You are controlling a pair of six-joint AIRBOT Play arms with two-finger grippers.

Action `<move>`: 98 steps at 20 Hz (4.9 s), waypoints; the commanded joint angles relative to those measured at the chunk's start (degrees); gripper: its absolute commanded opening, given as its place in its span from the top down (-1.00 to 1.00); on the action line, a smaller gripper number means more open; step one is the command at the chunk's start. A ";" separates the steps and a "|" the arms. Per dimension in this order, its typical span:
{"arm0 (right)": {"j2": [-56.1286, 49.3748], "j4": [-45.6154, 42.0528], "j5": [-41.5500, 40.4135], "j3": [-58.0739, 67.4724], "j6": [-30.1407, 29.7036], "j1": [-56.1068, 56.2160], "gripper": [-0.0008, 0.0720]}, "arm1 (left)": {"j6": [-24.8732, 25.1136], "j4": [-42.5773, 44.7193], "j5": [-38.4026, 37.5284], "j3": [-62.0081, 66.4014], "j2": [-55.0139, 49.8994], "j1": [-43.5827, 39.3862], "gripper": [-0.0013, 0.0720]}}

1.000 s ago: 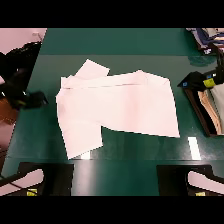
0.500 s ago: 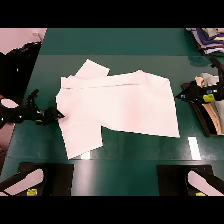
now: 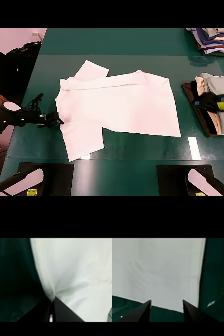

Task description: Fold the shirts.

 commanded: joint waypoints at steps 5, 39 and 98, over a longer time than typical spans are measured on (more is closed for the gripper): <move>0.15 -6.08 -4.44 -19.39 -0.09 -12.59 -0.26 | 0.55 0.15 -0.68 3.82 5.42 0.07 0.90; 11.45 4.17 -20.26 37.24 -1.46 7.41 0.94 | -10.54 0.72 -10.67 76.41 17.35 0.09 0.90; -24.06 -16.13 -6.71 19.69 6.19 14.78 0.02 | -10.64 23.65 -8.24 35.12 -12.11 -14.45 -0.41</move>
